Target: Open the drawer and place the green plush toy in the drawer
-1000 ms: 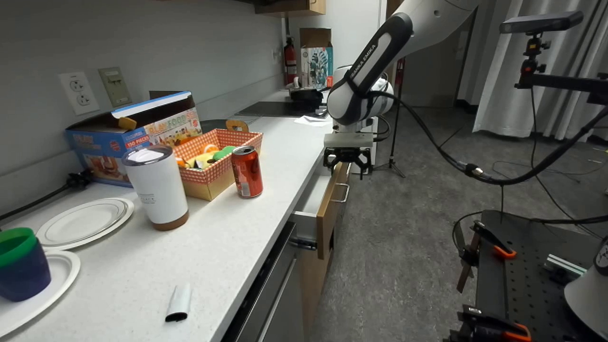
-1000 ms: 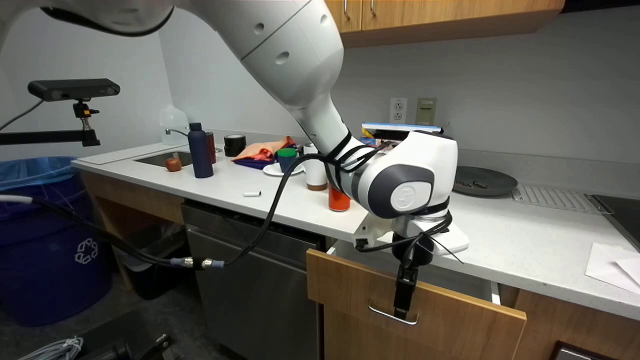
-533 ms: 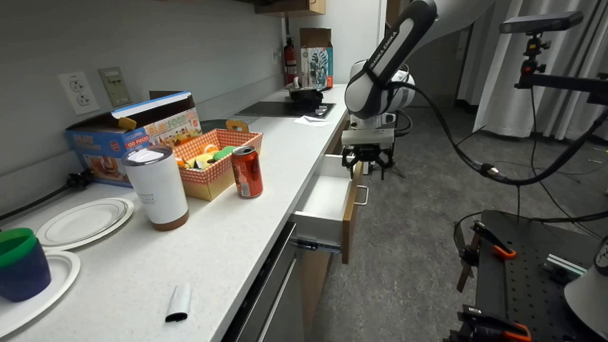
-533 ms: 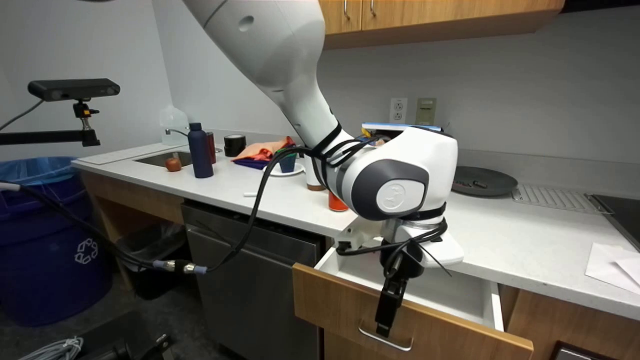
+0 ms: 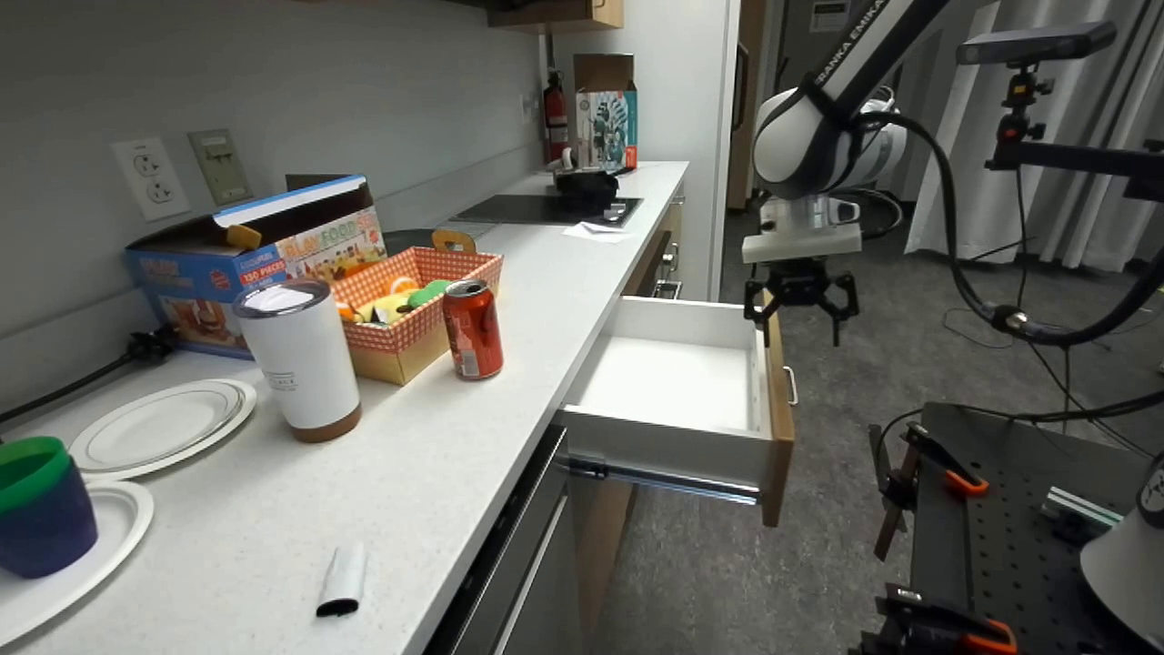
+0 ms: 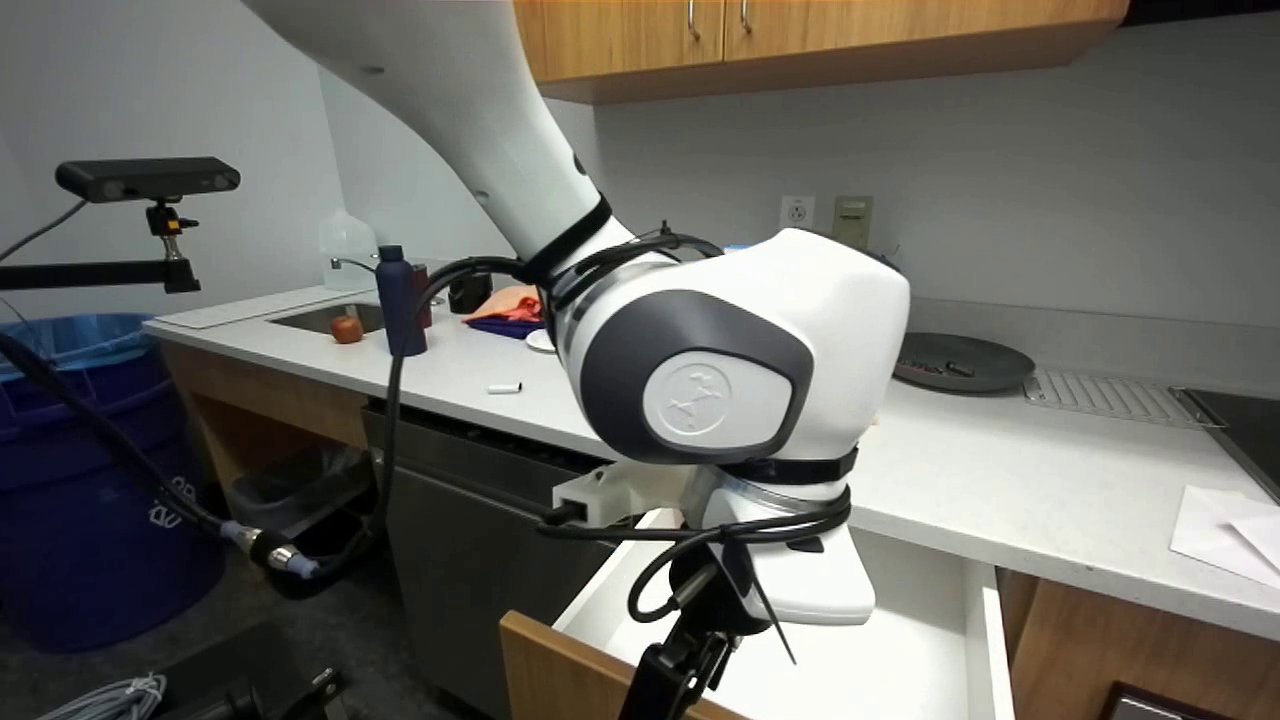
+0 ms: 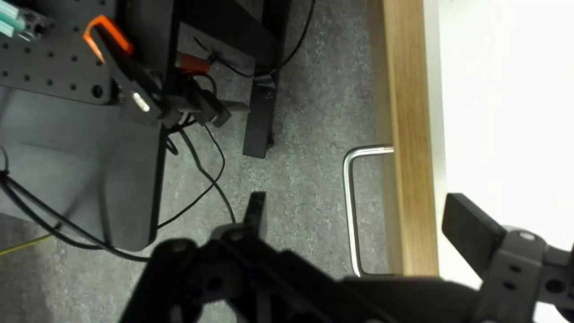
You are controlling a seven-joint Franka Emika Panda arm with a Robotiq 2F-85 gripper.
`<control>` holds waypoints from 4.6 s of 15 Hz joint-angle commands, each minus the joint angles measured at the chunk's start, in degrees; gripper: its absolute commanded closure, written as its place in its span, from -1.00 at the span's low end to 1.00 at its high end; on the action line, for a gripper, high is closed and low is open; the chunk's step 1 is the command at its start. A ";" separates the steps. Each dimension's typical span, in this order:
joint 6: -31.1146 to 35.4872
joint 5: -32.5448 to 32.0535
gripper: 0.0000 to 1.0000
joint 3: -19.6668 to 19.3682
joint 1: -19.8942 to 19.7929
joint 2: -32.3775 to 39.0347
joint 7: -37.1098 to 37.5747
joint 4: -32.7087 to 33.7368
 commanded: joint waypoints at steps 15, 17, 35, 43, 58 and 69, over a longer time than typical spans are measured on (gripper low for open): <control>6.59 -8.24 -1.00 10.92 -0.73 -9.11 1.04 18.69; 6.03 -9.53 -1.00 11.30 -1.27 -12.18 2.72 15.57; 2.94 7.66 -1.00 14.93 1.35 7.00 -32.97 42.03; -1.90 12.94 -1.00 19.61 2.23 15.15 -45.40 49.39; -1.25 9.11 -1.00 22.84 4.34 24.49 -60.10 62.45; 2.77 8.07 -1.00 27.56 5.32 38.13 -70.31 71.68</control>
